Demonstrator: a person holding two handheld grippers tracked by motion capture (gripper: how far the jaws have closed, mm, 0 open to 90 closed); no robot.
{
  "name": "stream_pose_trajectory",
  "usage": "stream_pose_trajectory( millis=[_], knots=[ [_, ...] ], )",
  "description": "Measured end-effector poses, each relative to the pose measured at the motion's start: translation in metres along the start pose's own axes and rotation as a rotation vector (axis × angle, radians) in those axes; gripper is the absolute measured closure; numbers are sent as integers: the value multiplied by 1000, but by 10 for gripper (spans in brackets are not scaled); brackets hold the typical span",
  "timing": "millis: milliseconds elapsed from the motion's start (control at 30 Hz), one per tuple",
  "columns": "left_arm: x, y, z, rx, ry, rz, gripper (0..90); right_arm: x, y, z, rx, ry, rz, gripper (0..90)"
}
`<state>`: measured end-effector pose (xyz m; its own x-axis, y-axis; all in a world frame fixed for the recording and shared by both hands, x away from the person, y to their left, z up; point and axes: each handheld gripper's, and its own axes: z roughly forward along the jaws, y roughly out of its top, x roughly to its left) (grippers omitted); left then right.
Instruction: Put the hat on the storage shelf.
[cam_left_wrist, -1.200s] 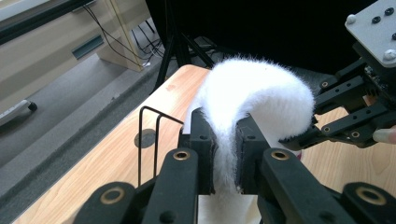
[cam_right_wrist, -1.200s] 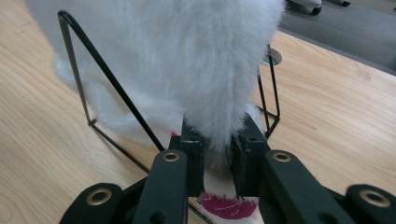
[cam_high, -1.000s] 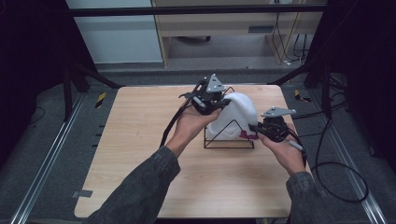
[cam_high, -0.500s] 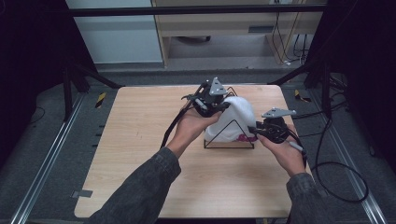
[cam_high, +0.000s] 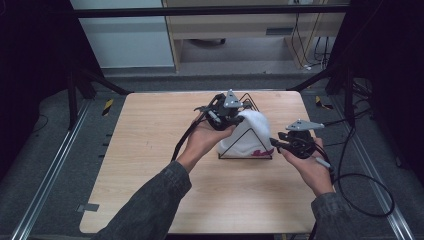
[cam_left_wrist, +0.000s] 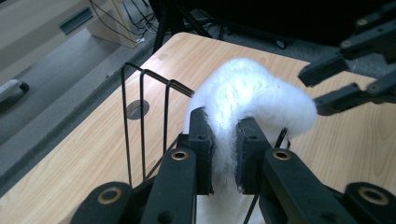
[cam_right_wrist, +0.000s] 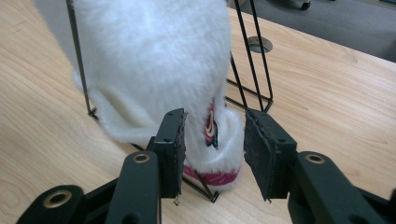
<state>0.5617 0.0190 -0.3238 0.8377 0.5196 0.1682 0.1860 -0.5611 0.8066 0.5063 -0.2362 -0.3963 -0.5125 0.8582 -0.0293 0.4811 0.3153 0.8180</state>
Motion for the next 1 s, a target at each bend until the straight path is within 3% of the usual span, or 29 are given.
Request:
stream_pose_trajectory(
  millis=[333,500,667,833,1000],
  knots=[
    [-2,-8,-4,-4,-4,-2,795,3,-10,-7,-33,-18,43,545],
    [-1,-14,-6,-10,12,-26,793,8,-15,-4,-21,-15,38,528],
    [2,-15,-4,-18,-9,-37,784,10,-16,-7,-32,-22,42,511],
    [1,-16,-8,-25,13,-47,763,15,-25,-13,-44,-32,64,385],
    [2,-15,-10,-35,7,-56,732,21,-34,-17,-55,-42,70,300]
  ],
)
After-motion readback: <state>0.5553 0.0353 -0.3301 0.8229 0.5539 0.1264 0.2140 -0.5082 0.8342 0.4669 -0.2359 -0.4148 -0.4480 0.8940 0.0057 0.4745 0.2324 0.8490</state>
